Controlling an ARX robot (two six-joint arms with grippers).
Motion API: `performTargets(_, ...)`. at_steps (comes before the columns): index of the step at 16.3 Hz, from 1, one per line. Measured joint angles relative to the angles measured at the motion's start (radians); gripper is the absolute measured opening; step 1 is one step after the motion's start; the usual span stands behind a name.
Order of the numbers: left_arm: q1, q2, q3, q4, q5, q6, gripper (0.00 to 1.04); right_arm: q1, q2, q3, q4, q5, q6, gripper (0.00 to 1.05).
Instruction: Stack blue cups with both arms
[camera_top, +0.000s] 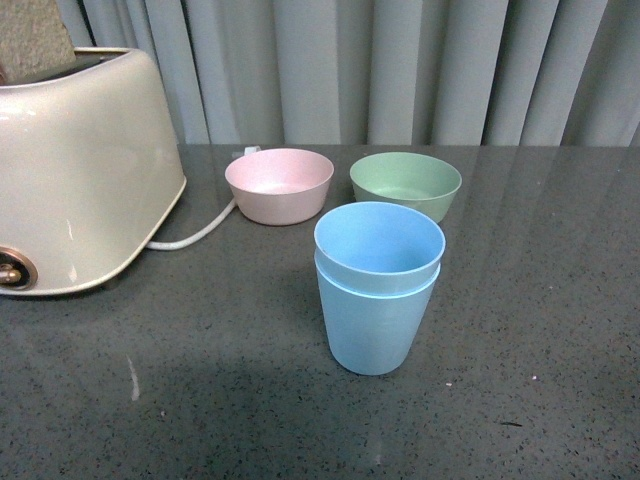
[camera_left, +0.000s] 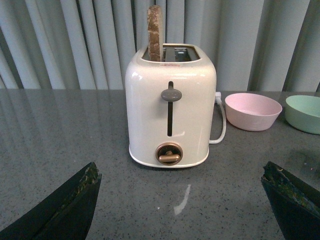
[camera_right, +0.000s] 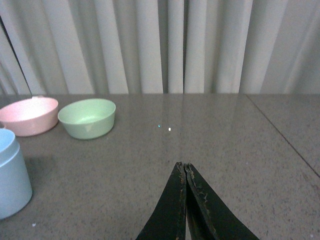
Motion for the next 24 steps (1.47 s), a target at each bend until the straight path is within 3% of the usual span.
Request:
performTargets(3, 0.0, 0.0, 0.0, 0.0, 0.0, 0.0, 0.98, 0.0, -0.054, -0.023, -0.024, 0.0, -0.001, 0.02)
performTargets(4, 0.0, 0.0, 0.0, 0.0, 0.001, 0.0, 0.98, 0.0, -0.136, -0.022, -0.152, -0.002, -0.002, 0.02)
performTargets(5, 0.0, 0.0, 0.0, 0.0, -0.002, 0.0, 0.98, 0.0, -0.212, -0.022, -0.189, 0.0, -0.001, 0.02)
performTargets(12, 0.0, 0.0, 0.0, 0.0, 0.0, 0.0, 0.98, 0.0, -0.216, -0.022, -0.193, 0.0, -0.002, 0.04)
performTargets(16, 0.0, 0.0, 0.0, 0.0, 0.0, 0.0, 0.98, 0.0, -0.216, -0.022, -0.192, 0.0, -0.001, 0.51)
performTargets(18, 0.0, 0.0, 0.0, 0.0, 0.0, 0.0, 0.98, 0.0, -0.216, -0.022, -0.192, 0.0, -0.002, 0.68)
performTargets(20, 0.0, 0.0, 0.0, 0.0, 0.0, 0.0, 0.98, 0.0, -0.216, -0.022, -0.192, 0.0, -0.001, 1.0)
performTargets(24, 0.0, 0.0, 0.0, 0.0, 0.0, 0.0, 0.98, 0.0, -0.216, -0.022, -0.192, 0.0, -0.001, 0.98)
